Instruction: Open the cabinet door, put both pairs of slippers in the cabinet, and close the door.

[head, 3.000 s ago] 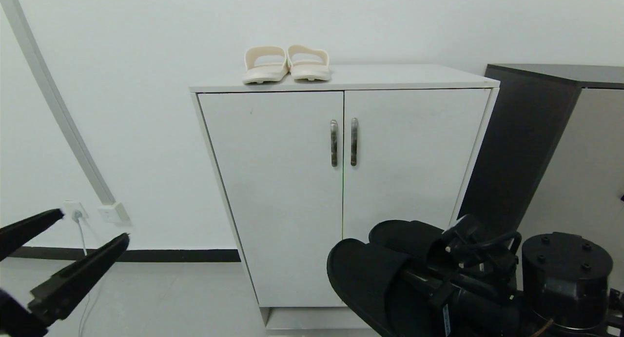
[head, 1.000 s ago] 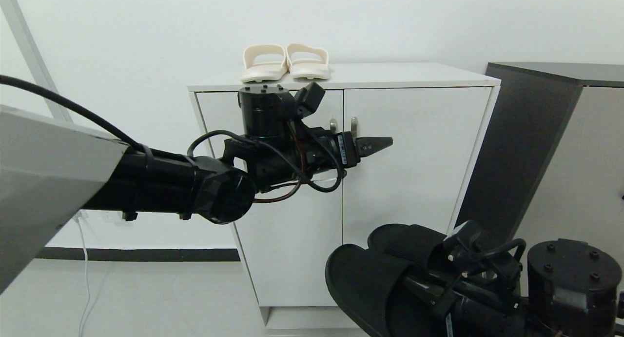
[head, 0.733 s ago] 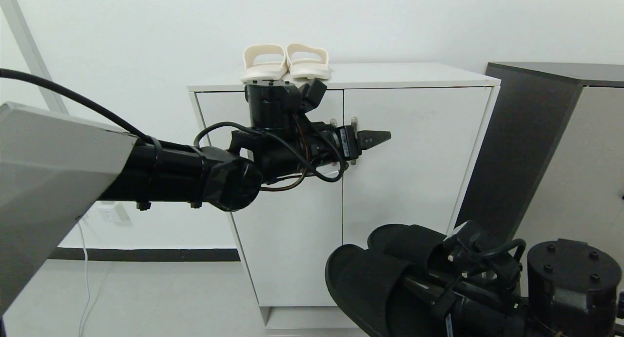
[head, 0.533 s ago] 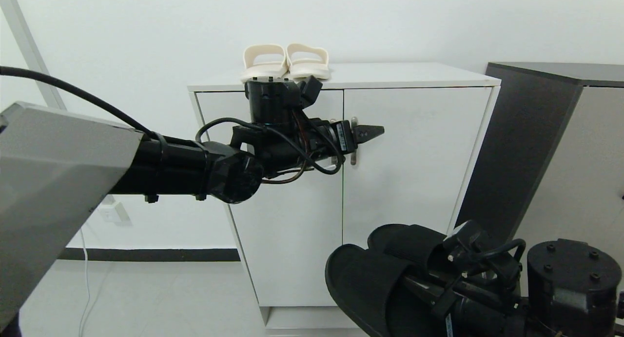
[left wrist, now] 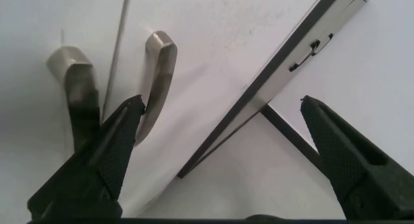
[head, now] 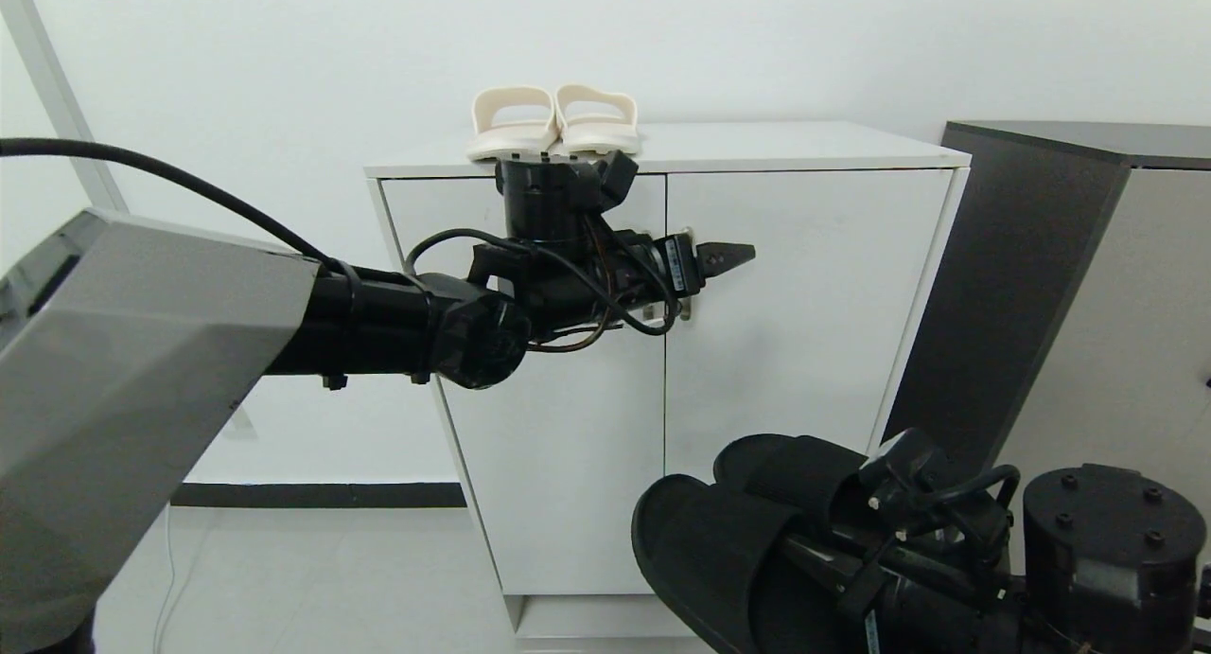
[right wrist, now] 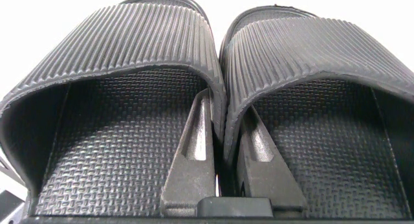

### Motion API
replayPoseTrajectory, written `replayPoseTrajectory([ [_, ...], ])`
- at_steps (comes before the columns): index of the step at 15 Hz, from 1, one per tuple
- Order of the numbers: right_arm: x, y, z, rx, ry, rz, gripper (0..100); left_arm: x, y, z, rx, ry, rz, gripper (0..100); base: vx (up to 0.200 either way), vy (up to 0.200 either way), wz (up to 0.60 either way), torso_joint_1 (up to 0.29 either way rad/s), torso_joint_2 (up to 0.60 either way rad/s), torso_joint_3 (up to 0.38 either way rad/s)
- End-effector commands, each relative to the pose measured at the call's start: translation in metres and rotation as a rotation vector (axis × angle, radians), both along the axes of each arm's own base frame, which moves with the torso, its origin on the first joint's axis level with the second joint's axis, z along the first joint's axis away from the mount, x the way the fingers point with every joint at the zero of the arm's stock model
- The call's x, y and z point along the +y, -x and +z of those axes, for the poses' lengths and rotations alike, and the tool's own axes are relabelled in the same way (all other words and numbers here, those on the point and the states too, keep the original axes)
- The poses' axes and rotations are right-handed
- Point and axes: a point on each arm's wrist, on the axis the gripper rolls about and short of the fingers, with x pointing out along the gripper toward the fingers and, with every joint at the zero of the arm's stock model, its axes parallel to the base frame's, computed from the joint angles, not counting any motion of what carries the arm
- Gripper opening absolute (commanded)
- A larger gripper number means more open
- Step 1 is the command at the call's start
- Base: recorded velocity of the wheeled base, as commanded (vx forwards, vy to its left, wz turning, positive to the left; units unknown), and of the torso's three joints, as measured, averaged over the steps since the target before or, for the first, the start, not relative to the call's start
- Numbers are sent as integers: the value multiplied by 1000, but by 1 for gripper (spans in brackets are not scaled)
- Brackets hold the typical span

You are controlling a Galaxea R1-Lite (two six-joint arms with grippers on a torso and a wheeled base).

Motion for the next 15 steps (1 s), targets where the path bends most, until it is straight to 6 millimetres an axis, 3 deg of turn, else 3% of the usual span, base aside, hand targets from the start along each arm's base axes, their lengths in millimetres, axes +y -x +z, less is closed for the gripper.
replayPoseTrajectory([
  [1,-1,1,-1,2,3,1,0,-3,-5,0,-2,1,2,100,0,0,0,0,0,0],
  [3,-1,1,-2,4,6,1,0,-4,-5,0,1,1,-1,100,0,0,0,0,0,0],
  [4,-2,2,-1,3,6,4,0,-3,-5,0,1,1,-1,0,0,0,0,0,0,0],
  [9,-4,9,-8,-1,53,39,0,-1,3,0,12,-6,-5,0,0,0,0,0,0,0],
  [15,-8,20,-6,5,34,124,0,9,36,13,25,-7,-30,0,0,0,0,0,0,0],
])
